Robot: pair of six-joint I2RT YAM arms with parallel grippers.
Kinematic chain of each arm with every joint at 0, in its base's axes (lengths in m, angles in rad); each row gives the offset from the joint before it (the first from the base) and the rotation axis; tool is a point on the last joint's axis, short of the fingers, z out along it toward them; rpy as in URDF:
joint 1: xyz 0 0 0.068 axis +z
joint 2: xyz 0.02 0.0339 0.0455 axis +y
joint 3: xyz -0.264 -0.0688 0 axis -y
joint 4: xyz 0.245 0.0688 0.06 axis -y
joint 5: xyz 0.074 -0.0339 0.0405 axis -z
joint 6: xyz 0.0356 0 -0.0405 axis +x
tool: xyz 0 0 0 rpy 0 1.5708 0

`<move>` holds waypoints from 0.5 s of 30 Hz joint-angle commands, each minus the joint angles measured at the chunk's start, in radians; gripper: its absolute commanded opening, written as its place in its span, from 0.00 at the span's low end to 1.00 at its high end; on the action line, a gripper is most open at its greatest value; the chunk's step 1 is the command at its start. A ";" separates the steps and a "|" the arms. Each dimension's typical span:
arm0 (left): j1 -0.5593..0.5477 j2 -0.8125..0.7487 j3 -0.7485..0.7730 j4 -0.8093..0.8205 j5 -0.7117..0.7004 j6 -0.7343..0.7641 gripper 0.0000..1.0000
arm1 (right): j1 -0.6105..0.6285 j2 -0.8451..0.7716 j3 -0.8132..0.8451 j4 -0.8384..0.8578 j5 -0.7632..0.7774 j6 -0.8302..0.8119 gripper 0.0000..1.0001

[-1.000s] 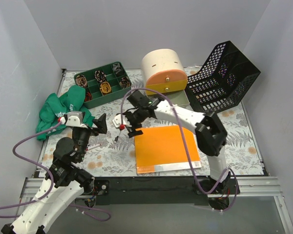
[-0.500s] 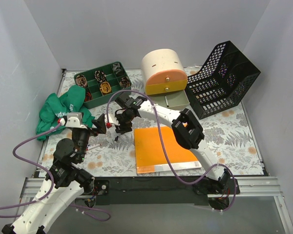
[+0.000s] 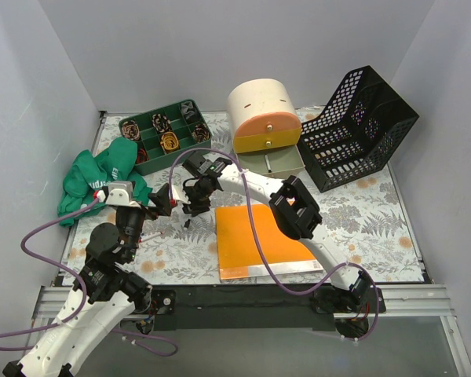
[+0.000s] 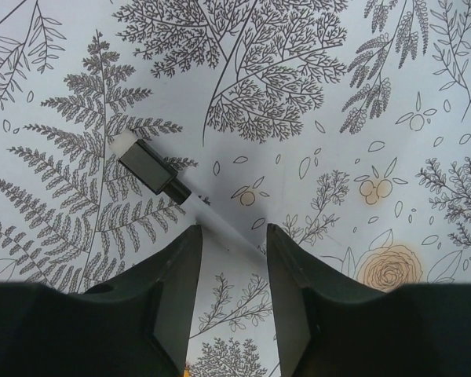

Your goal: Organize the desk

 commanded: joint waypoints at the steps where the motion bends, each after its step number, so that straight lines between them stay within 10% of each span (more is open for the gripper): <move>1: 0.004 -0.007 -0.013 0.013 0.013 0.011 0.98 | 0.001 -0.022 -0.065 -0.018 0.003 -0.011 0.45; 15: 0.004 -0.006 -0.013 0.013 0.016 0.011 0.98 | 0.004 -0.072 -0.209 -0.076 -0.020 0.116 0.23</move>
